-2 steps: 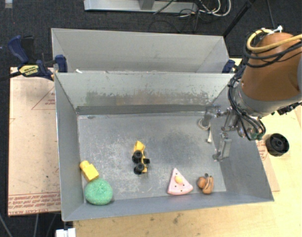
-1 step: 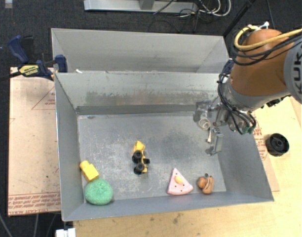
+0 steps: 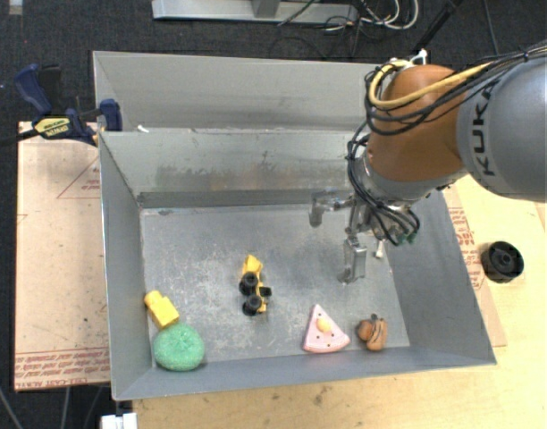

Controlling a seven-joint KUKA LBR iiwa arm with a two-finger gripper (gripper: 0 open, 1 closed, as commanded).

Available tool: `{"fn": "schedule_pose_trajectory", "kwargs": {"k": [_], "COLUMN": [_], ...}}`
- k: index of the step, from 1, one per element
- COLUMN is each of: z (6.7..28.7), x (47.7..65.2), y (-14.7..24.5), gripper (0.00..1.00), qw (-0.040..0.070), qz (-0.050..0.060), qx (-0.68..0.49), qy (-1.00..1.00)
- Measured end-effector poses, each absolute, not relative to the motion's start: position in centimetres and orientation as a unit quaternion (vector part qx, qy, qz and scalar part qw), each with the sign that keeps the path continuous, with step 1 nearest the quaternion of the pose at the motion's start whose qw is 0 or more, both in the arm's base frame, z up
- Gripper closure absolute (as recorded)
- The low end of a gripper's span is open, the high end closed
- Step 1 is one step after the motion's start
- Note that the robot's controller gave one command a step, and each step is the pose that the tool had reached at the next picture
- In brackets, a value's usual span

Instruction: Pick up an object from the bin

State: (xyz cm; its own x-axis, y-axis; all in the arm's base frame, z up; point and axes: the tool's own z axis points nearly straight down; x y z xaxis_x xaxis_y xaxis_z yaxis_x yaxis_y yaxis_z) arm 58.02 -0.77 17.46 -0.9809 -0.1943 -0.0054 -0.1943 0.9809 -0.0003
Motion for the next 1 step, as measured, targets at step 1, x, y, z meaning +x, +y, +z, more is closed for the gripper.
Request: {"fn": "schedule_pose_trajectory", "kwargs": {"k": [1], "z": [12.92], "x": [55.11], "y": [-0.98], "gripper": [0.00], "qw": [0.002], "qz": [0.002], "qx": [-0.089], "qy": [0.996]}}
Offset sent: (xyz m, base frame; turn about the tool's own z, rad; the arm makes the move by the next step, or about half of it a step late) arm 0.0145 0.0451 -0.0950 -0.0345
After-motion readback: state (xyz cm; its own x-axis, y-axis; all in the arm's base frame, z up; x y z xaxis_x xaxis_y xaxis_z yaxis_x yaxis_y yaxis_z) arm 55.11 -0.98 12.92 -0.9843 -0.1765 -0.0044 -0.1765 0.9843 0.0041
